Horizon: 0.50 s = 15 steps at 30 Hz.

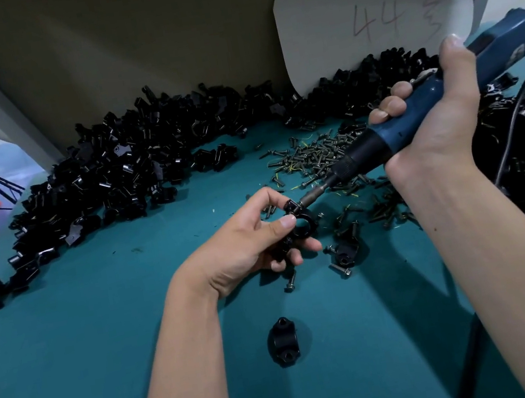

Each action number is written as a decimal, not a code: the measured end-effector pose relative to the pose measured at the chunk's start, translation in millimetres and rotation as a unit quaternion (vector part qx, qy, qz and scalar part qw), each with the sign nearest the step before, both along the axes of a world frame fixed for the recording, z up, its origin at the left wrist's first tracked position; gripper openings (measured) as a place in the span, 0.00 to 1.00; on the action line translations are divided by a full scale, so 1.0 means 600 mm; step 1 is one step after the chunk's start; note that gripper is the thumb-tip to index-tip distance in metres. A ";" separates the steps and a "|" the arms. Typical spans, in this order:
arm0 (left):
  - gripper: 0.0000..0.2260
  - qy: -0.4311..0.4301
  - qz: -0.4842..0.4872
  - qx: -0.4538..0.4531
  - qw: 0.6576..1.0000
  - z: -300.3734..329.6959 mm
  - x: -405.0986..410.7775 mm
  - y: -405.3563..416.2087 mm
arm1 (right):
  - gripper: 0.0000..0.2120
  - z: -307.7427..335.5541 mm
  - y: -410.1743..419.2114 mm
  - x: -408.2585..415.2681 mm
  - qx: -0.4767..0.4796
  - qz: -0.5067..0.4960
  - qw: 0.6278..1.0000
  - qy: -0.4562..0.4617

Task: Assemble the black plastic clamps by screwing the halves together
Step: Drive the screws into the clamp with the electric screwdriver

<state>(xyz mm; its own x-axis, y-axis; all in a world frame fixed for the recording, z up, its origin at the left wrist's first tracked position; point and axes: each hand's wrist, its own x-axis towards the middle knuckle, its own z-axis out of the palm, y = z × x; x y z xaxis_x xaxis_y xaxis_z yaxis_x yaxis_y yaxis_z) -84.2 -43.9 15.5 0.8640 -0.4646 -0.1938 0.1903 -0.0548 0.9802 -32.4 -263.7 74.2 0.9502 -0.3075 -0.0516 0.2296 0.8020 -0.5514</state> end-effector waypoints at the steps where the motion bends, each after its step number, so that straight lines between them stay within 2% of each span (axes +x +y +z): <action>1: 0.13 -0.005 0.009 0.004 1.000 -0.001 0.001 0.000 | 0.22 0.000 -0.001 0.000 -0.001 -0.002 1.000 0.001; 8: 0.07 -0.086 0.113 0.046 0.989 -0.010 0.012 -0.012 | 0.19 0.005 0.001 -0.007 -0.013 -0.050 0.999 0.005; 10: 0.08 -0.115 0.139 0.061 0.982 -0.012 0.014 -0.013 | 0.24 0.003 0.001 -0.008 -0.034 -0.058 0.998 0.014; 13: 0.08 -0.098 0.180 0.027 0.978 -0.016 0.018 -0.015 | 0.28 -0.007 0.002 -0.008 -0.050 -0.071 0.996 0.023; 15: 0.07 -0.076 0.208 0.005 0.975 -0.019 0.019 -0.018 | 0.26 -0.002 0.004 -0.009 -0.021 -0.073 0.997 0.023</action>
<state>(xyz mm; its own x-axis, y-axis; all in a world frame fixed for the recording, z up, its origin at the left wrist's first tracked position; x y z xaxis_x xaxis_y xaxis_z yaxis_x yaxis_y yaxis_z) -72.7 -54.5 3.9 0.9964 -0.0661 -0.0524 0.0516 -0.0139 0.9986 -38.0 -261.6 72.8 0.8925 -0.4443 -0.0773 0.3156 0.7377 -0.5969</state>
